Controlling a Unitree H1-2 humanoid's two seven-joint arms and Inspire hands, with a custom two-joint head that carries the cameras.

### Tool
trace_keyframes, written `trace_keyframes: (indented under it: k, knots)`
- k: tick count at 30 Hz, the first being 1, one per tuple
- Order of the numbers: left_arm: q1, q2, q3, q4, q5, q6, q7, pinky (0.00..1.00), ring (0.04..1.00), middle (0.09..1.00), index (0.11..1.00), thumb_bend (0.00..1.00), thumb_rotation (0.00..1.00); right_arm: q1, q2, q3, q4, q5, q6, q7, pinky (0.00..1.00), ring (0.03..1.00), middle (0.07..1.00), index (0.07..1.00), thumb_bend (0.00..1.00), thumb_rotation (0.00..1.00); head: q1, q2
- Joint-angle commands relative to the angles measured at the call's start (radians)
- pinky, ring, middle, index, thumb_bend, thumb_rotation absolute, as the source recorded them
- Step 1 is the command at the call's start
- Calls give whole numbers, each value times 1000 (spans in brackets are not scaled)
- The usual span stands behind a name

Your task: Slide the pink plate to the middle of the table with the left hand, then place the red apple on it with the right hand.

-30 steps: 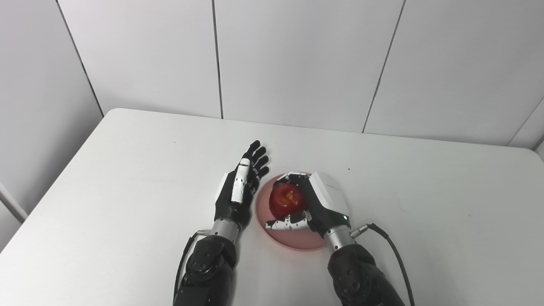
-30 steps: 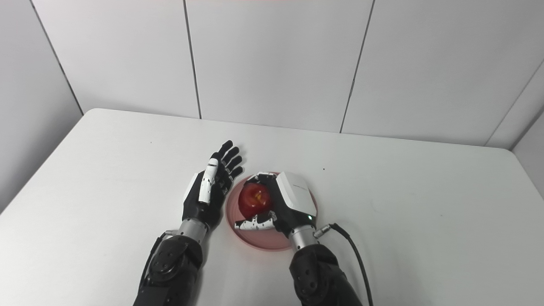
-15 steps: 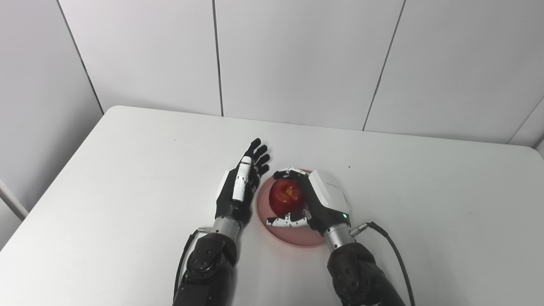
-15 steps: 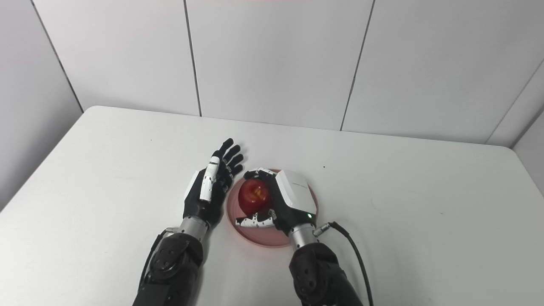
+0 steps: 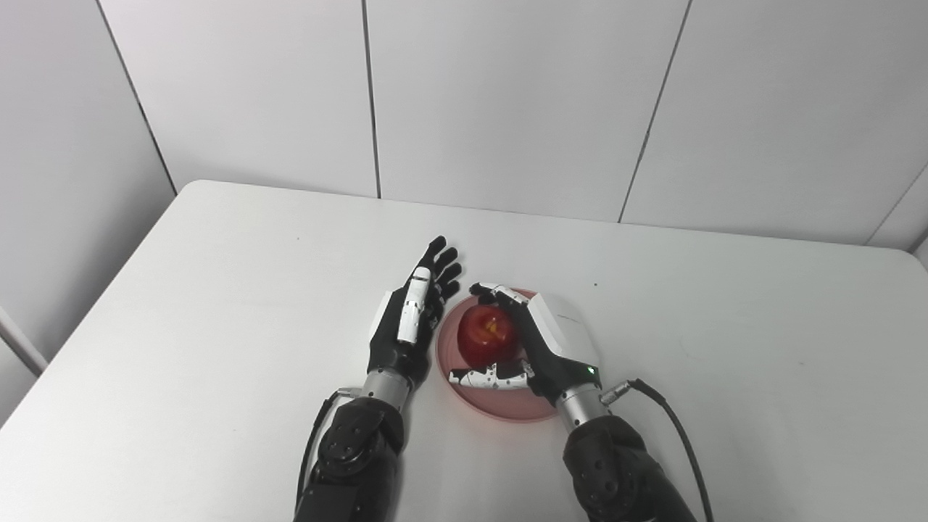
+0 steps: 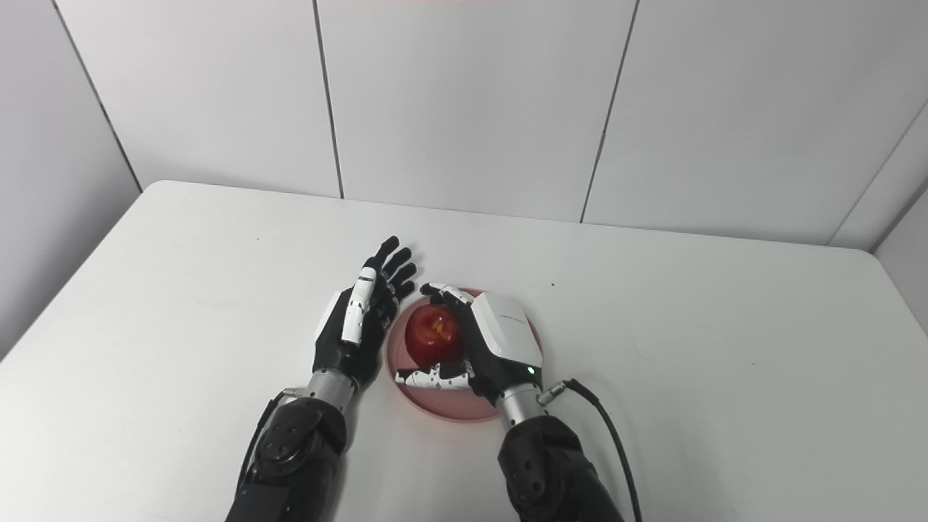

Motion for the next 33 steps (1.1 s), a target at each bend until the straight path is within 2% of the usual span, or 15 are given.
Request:
trace_keyframes:
  k: [1,9,13,16,21,27,33]
  knots:
    - [48,13,3,44,1,8,-1,956,931,940,932,362,1000,-26,7,-14,-47,1,-24,-13,626,715,771,793,1000,343,0,-1]
    - [43,19,5,54,-11,15,-17,960,940,946,939,361,1000,-22,-7,-28,-93,-7,-53,-40,694,773,802,827,1000,457,-12,-2]
    - [45,13,14,47,-23,30,-14,945,940,944,934,360,1000,-23,-14,-51,-117,21,-92,-62,707,778,815,839,1000,492,-14,-6]
    - [46,15,12,51,-29,17,-19,943,940,944,935,367,1000,-24,-18,-62,-143,31,-93,-55,710,779,821,844,1000,522,-16,-9]
    - [46,15,13,53,-30,13,-20,948,953,946,929,377,1000,-24,-22,-79,-182,53,-88,-43,740,815,856,879,1000,625,-19,-12]
    - [41,8,18,60,-33,5,-15,933,938,934,901,365,1000,-23,-37,-113,-217,82,-116,-51,751,832,879,915,1000,593,-20,-16]
    - [41,13,14,56,-15,15,-8,933,932,937,915,364,1000,3,-61,-197,-258,157,-121,-62,763,847,882,906,1000,584,-21,-20]
